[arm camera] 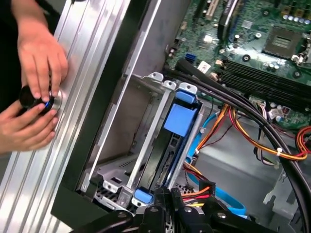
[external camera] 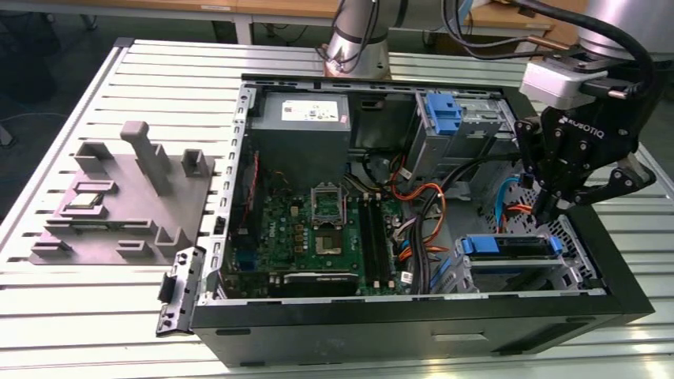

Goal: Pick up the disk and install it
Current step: 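Insert the first disk wire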

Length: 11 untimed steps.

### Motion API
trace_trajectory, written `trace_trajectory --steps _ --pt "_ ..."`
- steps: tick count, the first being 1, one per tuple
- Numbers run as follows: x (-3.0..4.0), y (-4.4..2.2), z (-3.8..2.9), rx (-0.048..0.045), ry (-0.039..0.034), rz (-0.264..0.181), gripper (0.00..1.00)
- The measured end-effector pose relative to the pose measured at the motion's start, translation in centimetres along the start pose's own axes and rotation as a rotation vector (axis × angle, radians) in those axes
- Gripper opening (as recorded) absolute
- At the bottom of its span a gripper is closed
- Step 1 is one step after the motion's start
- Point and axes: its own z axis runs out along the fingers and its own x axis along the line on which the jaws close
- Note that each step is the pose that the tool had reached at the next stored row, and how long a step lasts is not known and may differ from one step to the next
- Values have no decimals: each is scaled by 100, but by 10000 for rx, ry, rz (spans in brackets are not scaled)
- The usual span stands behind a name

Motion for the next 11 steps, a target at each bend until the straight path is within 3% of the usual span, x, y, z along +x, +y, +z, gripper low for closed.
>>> trace_trajectory --steps 8,10,11 --pt "-9 -3 20 -291 -39 1074 17" --pt "-10 -3 28 -300 -69 1196 17" --pt "-9 -3 31 -280 -129 1204 17"
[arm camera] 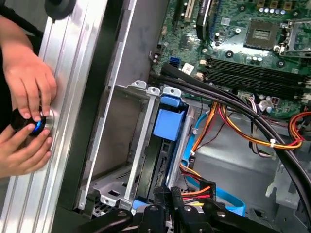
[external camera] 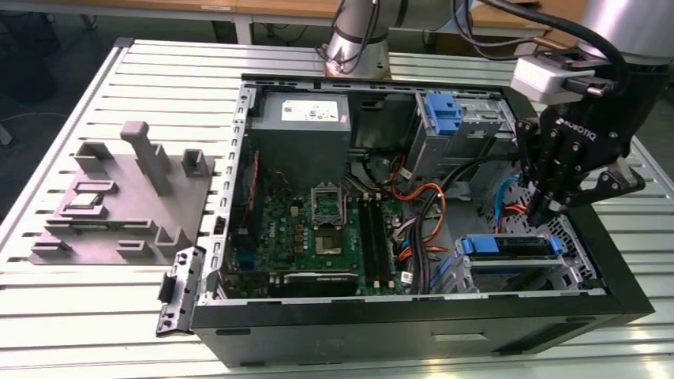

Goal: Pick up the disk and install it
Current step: 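Insert the first disk wire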

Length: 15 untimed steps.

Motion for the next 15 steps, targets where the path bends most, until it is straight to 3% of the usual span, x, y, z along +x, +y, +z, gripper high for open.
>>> trace_trajectory --steps 3,8,15 --pt "16 3 9 64 -127 11 17" --pt "17 4 18 146 -131 46 17" --pt "12 4 36 -78 -144 1079 17"
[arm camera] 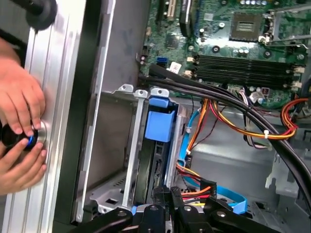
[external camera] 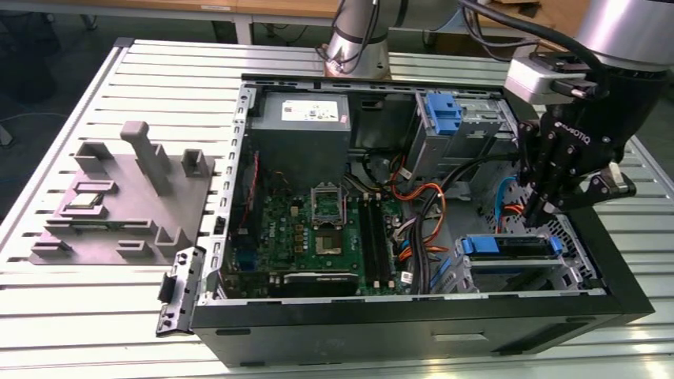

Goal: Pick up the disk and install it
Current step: 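Insert the first disk wire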

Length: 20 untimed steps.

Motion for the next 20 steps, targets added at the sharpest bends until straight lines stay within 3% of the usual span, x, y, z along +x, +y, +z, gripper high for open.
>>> trace_trajectory --steps 1,4,5,20 --pt "-1 0 2 27 4 82 17" --pt "-2 4 5 264 -5 167 17" --pt "-2 7 6 297 -8 176 17" --pt "-1 7 6 305 -19 178 17"
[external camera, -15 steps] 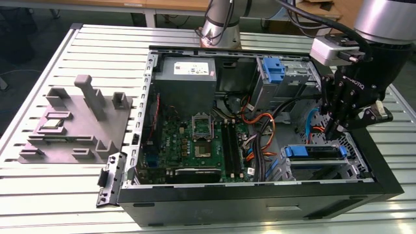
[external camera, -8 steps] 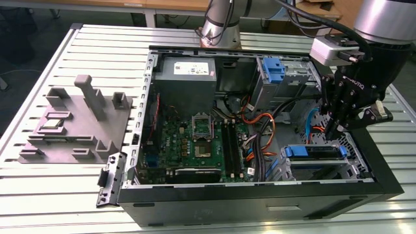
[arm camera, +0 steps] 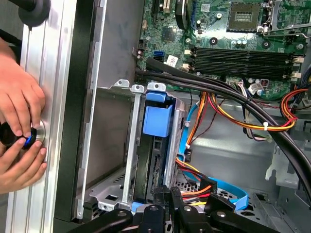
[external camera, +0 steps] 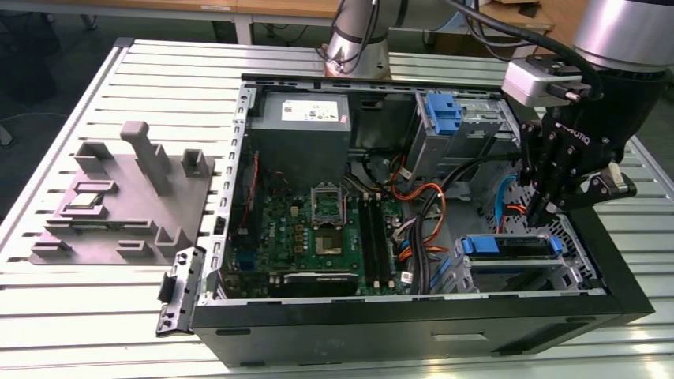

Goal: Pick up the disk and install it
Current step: 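Insert the first disk wire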

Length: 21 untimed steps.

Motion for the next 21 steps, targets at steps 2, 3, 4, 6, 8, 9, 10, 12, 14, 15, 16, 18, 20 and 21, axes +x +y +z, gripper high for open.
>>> trace_trajectory --steps 2,3,4,6,8,9,10,12,14,15,16,18,20,21 --pt "9 2 5 2 -60 31 17" --pt "14 3 8 5 -105 47 17" --pt "20 3 12 11 -159 55 17" --pt "40 6 26 28 -239 67 17" --pt "49 9 36 64 -242 78 17" --pt "50 13 36 95 -238 86 17" --pt "49 26 36 135 -231 94 17" --pt "45 48 41 180 -228 120 17" --pt "43 54 46 154 -216 299 17" --pt "42 55 50 112 -210 473 17" --pt "41 56 55 71 -205 650 17" --pt "39 56 63 -14 -192 1015 17" --pt "40 55 64 -47 -187 1155 17" --pt "44 56 66 -47 -193 1156 17"
